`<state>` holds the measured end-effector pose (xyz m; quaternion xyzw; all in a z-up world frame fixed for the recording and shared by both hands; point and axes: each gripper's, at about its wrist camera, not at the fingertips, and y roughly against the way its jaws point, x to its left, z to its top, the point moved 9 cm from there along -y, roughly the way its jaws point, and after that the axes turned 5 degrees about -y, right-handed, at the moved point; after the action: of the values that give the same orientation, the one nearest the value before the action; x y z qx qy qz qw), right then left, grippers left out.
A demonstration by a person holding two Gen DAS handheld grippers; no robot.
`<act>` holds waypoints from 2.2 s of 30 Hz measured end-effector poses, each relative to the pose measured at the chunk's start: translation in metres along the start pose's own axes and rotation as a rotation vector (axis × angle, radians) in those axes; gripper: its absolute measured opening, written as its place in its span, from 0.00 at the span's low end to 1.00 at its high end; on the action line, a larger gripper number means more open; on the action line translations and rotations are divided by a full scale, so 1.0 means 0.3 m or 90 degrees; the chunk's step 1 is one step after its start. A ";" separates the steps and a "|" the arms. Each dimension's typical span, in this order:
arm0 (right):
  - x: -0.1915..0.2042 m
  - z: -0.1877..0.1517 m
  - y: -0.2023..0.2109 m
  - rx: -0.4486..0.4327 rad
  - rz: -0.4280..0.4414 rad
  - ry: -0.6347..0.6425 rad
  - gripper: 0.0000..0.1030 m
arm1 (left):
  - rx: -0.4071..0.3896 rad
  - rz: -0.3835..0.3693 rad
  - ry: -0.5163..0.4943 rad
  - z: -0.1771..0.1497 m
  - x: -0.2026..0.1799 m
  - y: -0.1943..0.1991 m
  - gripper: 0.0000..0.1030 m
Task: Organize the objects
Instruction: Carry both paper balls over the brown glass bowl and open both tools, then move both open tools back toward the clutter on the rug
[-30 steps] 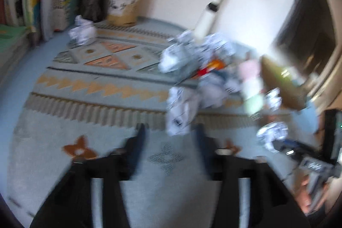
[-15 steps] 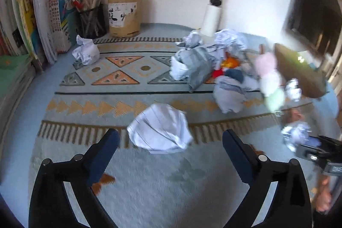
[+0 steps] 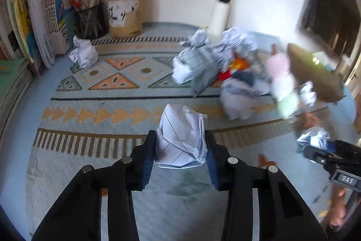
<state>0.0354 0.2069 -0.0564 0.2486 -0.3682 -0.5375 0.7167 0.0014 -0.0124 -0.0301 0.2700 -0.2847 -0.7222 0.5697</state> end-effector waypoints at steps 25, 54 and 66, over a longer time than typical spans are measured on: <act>-0.774 0.369 0.437 -0.195 -0.140 -0.199 0.46 | -0.030 -0.218 -0.091 0.495 -1.099 -0.230 0.37; -0.206 0.215 0.335 -0.153 0.002 -0.089 0.78 | -0.117 0.106 0.054 0.142 -0.055 0.152 0.83; 0.089 0.079 0.024 -0.090 -0.039 0.066 0.78 | -0.073 0.004 0.218 -0.019 0.239 0.037 0.83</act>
<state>0.0250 0.1845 -0.0296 0.2360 -0.2838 -0.5699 0.7341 -0.0017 -0.0852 -0.0307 0.3551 -0.1429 -0.6787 0.6267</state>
